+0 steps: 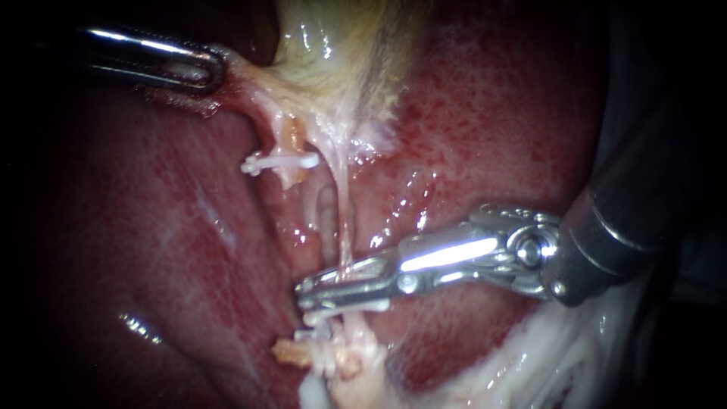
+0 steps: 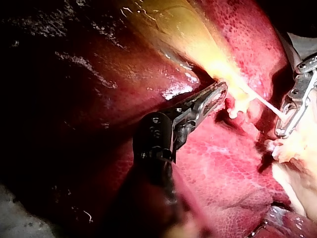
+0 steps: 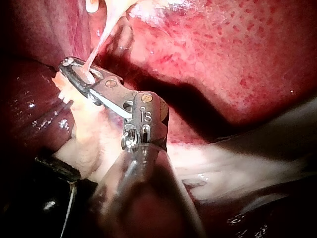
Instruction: Going back second clip right tube
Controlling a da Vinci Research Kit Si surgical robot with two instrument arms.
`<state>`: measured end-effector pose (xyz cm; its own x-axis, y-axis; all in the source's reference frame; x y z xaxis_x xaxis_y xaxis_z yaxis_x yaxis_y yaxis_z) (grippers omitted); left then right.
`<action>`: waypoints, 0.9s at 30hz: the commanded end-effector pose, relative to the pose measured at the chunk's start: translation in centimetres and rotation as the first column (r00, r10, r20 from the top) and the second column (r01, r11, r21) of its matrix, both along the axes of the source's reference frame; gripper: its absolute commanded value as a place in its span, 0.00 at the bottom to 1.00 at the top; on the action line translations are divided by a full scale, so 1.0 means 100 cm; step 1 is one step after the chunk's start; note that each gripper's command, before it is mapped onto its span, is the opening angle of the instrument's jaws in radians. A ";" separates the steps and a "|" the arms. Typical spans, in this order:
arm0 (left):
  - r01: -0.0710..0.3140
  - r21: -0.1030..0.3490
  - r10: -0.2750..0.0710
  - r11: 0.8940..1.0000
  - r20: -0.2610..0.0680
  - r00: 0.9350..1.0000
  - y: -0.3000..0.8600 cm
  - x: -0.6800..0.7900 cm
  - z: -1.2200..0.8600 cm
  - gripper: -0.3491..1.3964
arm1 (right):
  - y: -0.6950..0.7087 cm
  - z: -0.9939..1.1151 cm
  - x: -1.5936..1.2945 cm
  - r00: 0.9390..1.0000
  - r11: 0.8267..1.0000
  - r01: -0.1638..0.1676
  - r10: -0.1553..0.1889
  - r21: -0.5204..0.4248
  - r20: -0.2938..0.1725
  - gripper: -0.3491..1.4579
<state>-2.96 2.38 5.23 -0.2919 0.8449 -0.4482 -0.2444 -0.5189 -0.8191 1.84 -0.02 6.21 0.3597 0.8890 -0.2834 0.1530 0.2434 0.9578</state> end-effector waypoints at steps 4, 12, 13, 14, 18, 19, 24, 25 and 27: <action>0.000 0.000 0.000 1.000 -0.001 1.000 0.0000 0.0000 -0.0001 0.00 | -0.0003 0.0004 0.0002 1.000 0.997 -0.014 0.012 -0.077 -0.027 0.27; -0.002 0.001 0.002 1.000 0.001 1.000 0.0000 0.0000 -0.0001 0.00 | -0.0001 0.0008 0.0013 0.997 0.984 -0.074 0.071 -0.159 -0.024 0.47; -0.002 0.001 0.002 1.000 0.001 1.000 0.0000 0.0000 -0.0001 0.00 | -0.0001 0.0009 0.0013 0.997 0.982 -0.078 0.074 -0.171 -0.027 0.47; -0.002 0.001 0.002 1.000 0.001 1.000 0.0000 0.0000 -0.0001 0.00 | -0.0001 0.0009 0.0013 0.996 0.978 -0.089 0.085 -0.189 -0.028 0.47; -0.002 0.001 0.002 1.000 0.001 1.000 0.0000 0.0001 -0.0001 0.00 | 0.0002 0.0013 0.0011 0.993 0.957 -0.117 0.112 -0.265 -0.034 0.47; -0.002 0.001 0.002 1.000 0.001 1.000 0.0000 0.0001 -0.0001 0.00 | 0.0002 0.0014 0.0010 0.993 0.952 -0.119 0.115 -0.283 -0.032 0.47; -0.003 0.001 0.003 1.000 0.002 1.000 -0.0001 0.0003 -0.0002 0.00 | 0.0005 0.0009 0.0000 0.993 0.905 -0.108 0.119 -0.412 0.001 0.47; -0.004 0.001 0.004 1.000 0.002 1.000 -0.0001 0.0003 -0.0002 0.00 | 0.0007 0.0006 -0.0005 0.993 0.895 -0.107 0.121 -0.433 0.004 0.47; -0.002 0.006 0.002 1.000 0.001 1.000 -0.0001 0.0003 -0.0002 0.00 | 0.0011 0.0000 -0.0014 0.993 0.875 -0.096 0.116 -0.475 0.013 0.47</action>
